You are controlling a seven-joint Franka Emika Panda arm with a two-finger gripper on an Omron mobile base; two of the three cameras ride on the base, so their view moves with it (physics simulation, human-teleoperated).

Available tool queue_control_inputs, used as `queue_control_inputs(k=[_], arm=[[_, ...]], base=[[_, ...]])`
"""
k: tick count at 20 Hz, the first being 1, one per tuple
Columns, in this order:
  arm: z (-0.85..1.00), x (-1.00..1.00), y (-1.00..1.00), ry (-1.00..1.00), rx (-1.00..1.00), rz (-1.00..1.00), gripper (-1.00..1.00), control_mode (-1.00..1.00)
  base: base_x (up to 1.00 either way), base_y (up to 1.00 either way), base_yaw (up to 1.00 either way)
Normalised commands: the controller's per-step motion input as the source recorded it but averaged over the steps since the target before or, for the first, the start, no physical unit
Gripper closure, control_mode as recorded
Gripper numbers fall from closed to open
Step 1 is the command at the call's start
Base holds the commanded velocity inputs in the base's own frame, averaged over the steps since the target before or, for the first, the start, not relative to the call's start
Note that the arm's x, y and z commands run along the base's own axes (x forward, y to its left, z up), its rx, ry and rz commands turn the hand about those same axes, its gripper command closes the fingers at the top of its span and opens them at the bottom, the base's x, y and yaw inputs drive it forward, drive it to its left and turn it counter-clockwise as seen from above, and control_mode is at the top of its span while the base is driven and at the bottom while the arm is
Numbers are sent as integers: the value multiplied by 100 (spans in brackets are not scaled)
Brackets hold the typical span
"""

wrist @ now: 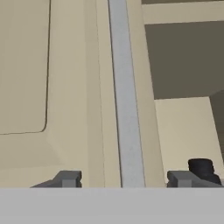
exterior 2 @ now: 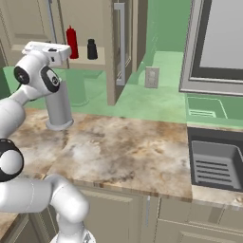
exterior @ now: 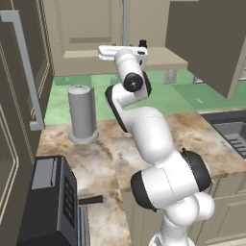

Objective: Move the ketchup and shaker from the cabinet to the dining counter.

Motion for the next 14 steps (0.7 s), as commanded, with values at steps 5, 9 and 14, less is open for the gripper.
queue_control_inputs(k=[5,9,14], arm=[[7,4,5,6,-1,-9,100,-100],[1,5,4,6,-3,-8,100,-100],[-8,9,1,4,-4,-2,100,-100]], base=[[0,0,0],[0,0,0],[0,0,0]])
